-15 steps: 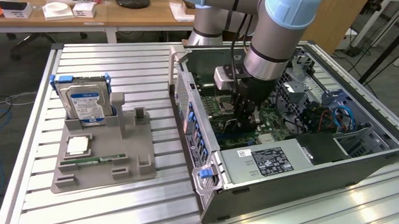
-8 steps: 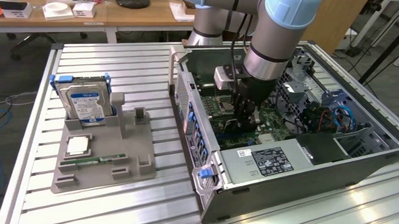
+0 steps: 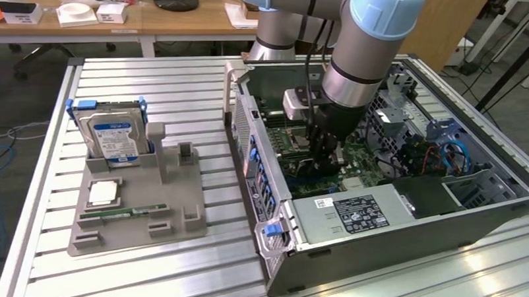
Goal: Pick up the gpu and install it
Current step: 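Insert the gpu into the slot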
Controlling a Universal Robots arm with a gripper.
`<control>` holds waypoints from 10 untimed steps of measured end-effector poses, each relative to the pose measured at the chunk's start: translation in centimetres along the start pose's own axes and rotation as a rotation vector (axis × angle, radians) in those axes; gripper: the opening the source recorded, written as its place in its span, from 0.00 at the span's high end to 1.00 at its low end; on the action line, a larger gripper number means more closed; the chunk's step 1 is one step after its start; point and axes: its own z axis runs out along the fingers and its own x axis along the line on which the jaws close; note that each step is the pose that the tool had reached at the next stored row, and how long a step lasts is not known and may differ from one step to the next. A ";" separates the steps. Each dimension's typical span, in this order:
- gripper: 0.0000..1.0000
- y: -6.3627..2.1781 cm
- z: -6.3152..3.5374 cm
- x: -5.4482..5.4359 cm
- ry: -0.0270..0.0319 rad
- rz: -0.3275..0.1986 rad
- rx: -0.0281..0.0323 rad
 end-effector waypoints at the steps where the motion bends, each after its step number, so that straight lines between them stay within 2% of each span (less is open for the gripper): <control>1: 0.74 0.01 0.01 0.0 -0.0001 0.000 0.0000; 5: 0.74 0.02 -0.14 0.0 -0.0017 0.000 0.0006; 10: 0.74 0.03 -0.24 0.0 -0.0004 0.000 0.0001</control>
